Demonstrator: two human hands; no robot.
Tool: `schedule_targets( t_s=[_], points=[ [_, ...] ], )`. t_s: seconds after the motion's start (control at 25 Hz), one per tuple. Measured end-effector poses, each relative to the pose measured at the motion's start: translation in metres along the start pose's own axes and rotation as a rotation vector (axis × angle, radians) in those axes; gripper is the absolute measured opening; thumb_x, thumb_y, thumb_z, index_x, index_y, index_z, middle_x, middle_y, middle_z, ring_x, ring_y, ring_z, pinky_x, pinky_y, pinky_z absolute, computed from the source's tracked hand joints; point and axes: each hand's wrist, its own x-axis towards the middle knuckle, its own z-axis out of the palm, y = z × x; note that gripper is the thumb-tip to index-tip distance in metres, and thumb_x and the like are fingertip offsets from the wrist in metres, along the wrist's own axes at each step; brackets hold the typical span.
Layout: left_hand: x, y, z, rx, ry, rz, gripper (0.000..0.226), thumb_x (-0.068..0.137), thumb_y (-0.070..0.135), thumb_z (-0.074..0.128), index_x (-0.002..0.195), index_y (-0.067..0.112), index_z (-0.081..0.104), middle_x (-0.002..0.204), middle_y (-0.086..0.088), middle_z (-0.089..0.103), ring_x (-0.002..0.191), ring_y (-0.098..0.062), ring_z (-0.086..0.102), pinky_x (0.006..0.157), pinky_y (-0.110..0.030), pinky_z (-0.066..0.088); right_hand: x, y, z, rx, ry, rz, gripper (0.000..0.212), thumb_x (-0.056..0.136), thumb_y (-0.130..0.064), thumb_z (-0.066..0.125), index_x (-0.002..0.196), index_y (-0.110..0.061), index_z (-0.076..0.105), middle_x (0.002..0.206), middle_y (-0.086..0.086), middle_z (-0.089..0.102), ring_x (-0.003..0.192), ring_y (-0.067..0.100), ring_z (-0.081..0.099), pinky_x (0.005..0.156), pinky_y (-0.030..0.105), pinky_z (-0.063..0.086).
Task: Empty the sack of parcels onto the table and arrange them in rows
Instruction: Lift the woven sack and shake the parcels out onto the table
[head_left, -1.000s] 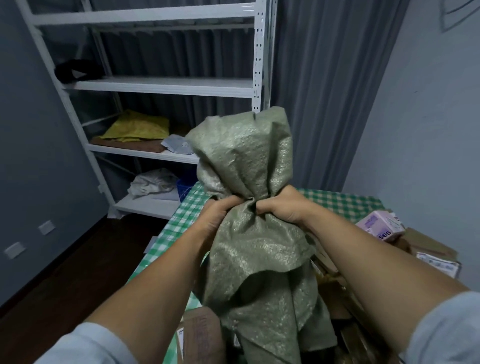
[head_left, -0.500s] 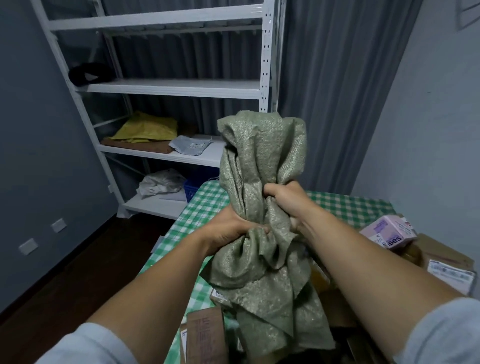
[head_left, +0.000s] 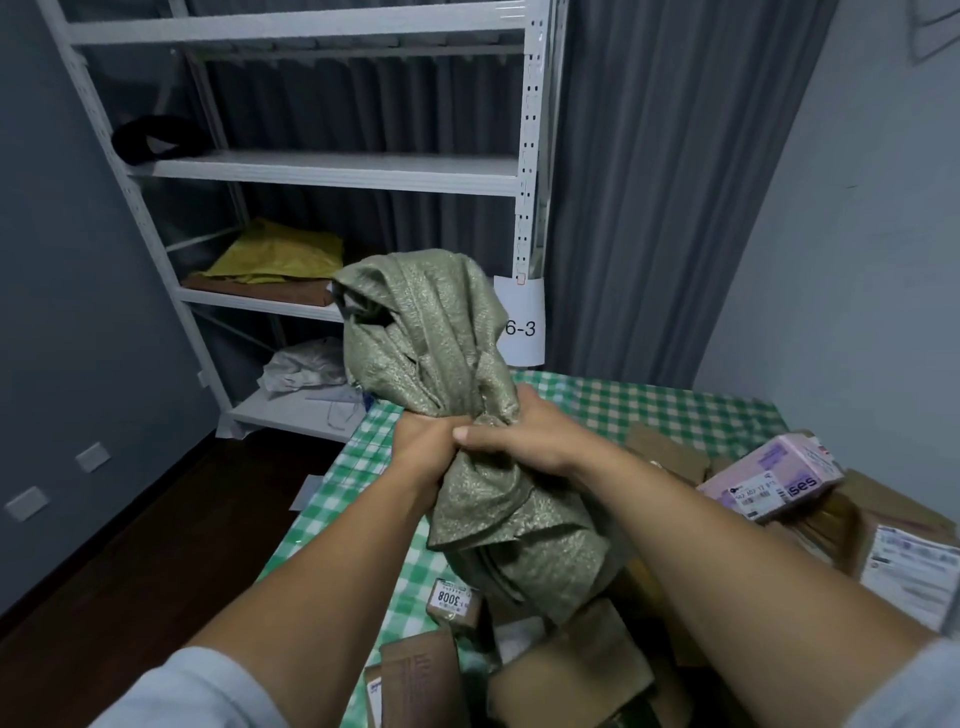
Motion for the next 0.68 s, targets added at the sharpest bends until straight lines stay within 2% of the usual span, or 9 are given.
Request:
schedule_targets(
  t_s=[0.04,0.12,0.2,0.28,0.32,0.4,0.52,0.6,0.68],
  points=[
    [0.005,0.0,-0.004,-0.002,0.019,-0.026,0.011,0.08,-0.004,0.07,0.089,-0.001,0.075,0.085,-0.014,0.076,0.064,-0.022,0.071,0.049,-0.025,0.053,0.008,0.001,0.01,-0.046,-0.031,0.053,0.144,0.038,-0.088,0.078,0.156,-0.027,0.023,0.156,0.005,0.041,0.136,0.027,0.049,0.112,0.043,0.043],
    [0.014,0.0,-0.014,-0.037,0.013,-0.106,0.004,0.077,0.001,0.073,0.081,0.0,0.074,0.08,-0.013,0.075,0.059,-0.021,0.071,0.05,-0.028,0.056,0.019,-0.002,0.024,-0.1,-0.091,0.113,0.157,0.034,-0.084,0.079,0.16,-0.024,0.006,0.161,0.011,0.031,0.141,0.032,0.042,0.114,0.044,0.041],
    [0.028,0.0,-0.029,-0.113,-0.082,-0.212,0.033,0.064,0.014,0.081,0.095,0.003,0.077,0.093,-0.014,0.078,0.077,-0.029,0.076,0.072,-0.047,0.063,0.027,-0.009,0.04,-0.136,-0.151,0.131,0.162,0.036,-0.076,0.082,0.161,-0.021,-0.005,0.161,0.013,0.031,0.142,0.032,0.041,0.114,0.042,0.041],
    [0.045,-0.002,-0.045,-0.19,-0.164,-0.308,0.06,0.056,0.025,0.082,0.112,0.006,0.075,0.108,-0.017,0.075,0.096,-0.04,0.073,0.092,-0.059,0.055,0.038,-0.016,0.057,-0.089,-0.187,0.144,0.156,0.05,-0.064,0.088,0.16,-0.012,-0.01,0.158,0.011,0.037,0.139,0.029,0.045,0.112,0.036,0.042],
    [0.052,-0.002,-0.051,-0.227,-0.191,-0.339,0.06,0.06,0.027,0.08,0.116,0.006,0.073,0.112,-0.019,0.074,0.101,-0.042,0.071,0.096,-0.059,0.053,0.044,-0.02,0.066,-0.038,-0.186,0.146,0.146,0.058,-0.054,0.091,0.16,-0.009,-0.004,0.153,0.009,0.044,0.135,0.026,0.049,0.108,0.032,0.044],
    [0.061,0.003,-0.064,-0.29,-0.223,-0.368,0.043,0.079,0.026,0.069,0.116,0.003,0.073,0.113,-0.021,0.073,0.104,-0.041,0.07,0.096,-0.054,0.054,0.057,-0.026,0.084,0.071,-0.123,0.132,0.118,0.06,-0.037,0.092,0.151,-0.008,0.023,0.134,0.003,0.06,0.117,0.019,0.062,0.095,0.029,0.053],
    [0.08,0.003,-0.084,-0.393,-0.302,-0.433,0.036,0.09,0.024,0.058,0.112,0.0,0.073,0.112,-0.023,0.073,0.096,-0.038,0.071,0.092,-0.047,0.055,0.08,-0.03,0.11,0.188,0.012,0.125,0.088,0.047,-0.035,0.082,0.128,-0.02,0.051,0.106,-0.001,0.072,0.092,0.014,0.072,0.083,0.036,0.062],
    [0.097,0.003,-0.098,-0.373,-0.333,-0.435,0.036,0.091,0.024,0.059,0.114,0.0,0.072,0.114,-0.023,0.072,0.096,-0.036,0.07,0.093,-0.046,0.055,0.096,-0.034,0.123,0.191,0.048,0.121,0.081,0.043,-0.041,0.077,0.121,-0.025,0.06,0.1,-0.004,0.075,0.09,0.014,0.073,0.086,0.04,0.061],
    [0.115,0.002,-0.112,-0.326,-0.345,-0.429,0.035,0.091,0.025,0.062,0.115,0.0,0.072,0.114,-0.022,0.072,0.093,-0.034,0.071,0.091,-0.044,0.056,0.108,-0.046,0.126,0.081,0.111,0.141,0.075,0.05,-0.042,0.078,0.12,-0.023,0.056,0.102,-0.004,0.072,0.093,0.017,0.071,0.087,0.039,0.059]
  ],
)
